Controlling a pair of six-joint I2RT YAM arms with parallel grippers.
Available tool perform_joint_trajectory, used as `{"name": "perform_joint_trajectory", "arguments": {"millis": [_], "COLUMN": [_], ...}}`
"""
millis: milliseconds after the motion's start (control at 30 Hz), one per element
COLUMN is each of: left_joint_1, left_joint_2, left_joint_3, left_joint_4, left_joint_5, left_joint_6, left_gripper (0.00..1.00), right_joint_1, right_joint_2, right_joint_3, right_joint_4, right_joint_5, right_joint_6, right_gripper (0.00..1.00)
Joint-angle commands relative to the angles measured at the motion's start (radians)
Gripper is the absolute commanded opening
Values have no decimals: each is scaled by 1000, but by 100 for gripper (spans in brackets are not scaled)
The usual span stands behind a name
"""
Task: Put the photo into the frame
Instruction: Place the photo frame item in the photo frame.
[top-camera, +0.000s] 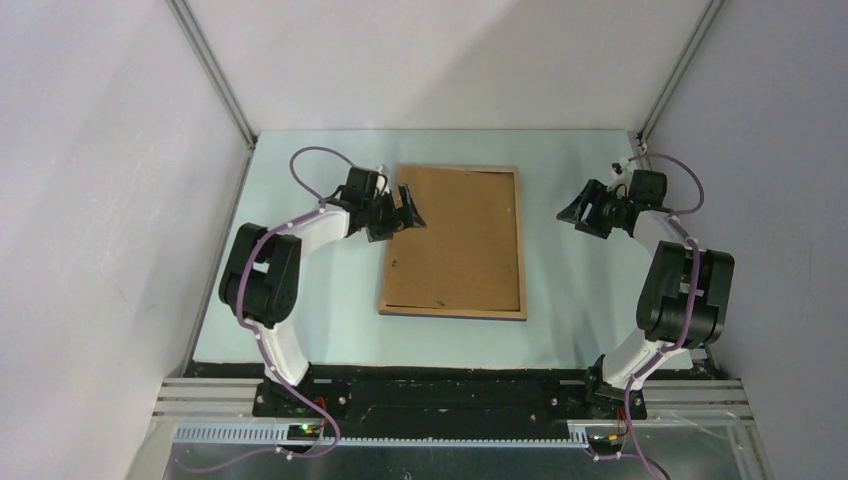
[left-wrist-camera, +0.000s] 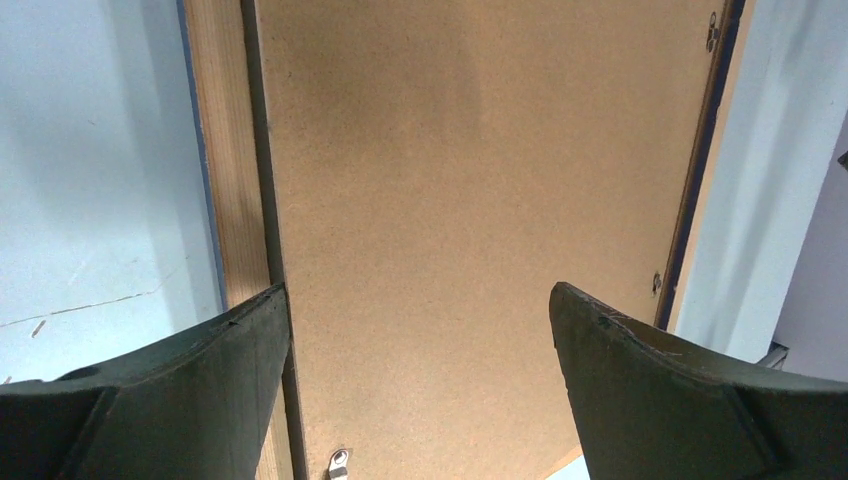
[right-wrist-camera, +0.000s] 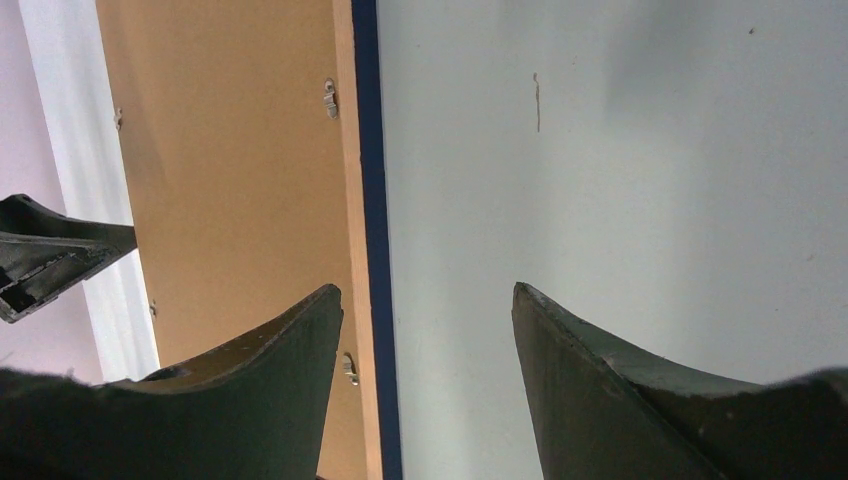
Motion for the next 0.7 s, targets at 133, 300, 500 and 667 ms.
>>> {"name": "perform_joint_trajectory", "arguments": {"millis": [133, 300, 500, 667], "left_joint_1": [-29, -30, -30, -30], "left_joint_2": [-105, -133, -142, -128], "left_joint_3": [52, 48, 57, 70], "left_joint_4": [-43, -59, -69, -71], "left_joint_5": [-86, -139, -178, -206], "left_joint_6": [73, 95, 130, 192], "left_gripper": [100, 100, 100, 100], "right_joint_1": [-7, -8, -6, 3], "right_joint_2": [-4, -2, -8, -26], "right_joint_3": [-1, -2, -1, -2], "right_joint_4": [28, 27, 27, 26], "right_joint_5": [-20, -19, -17, -8], "right_joint_6": [6, 6, 6, -1], "right_gripper": [68, 68, 68, 68]}}
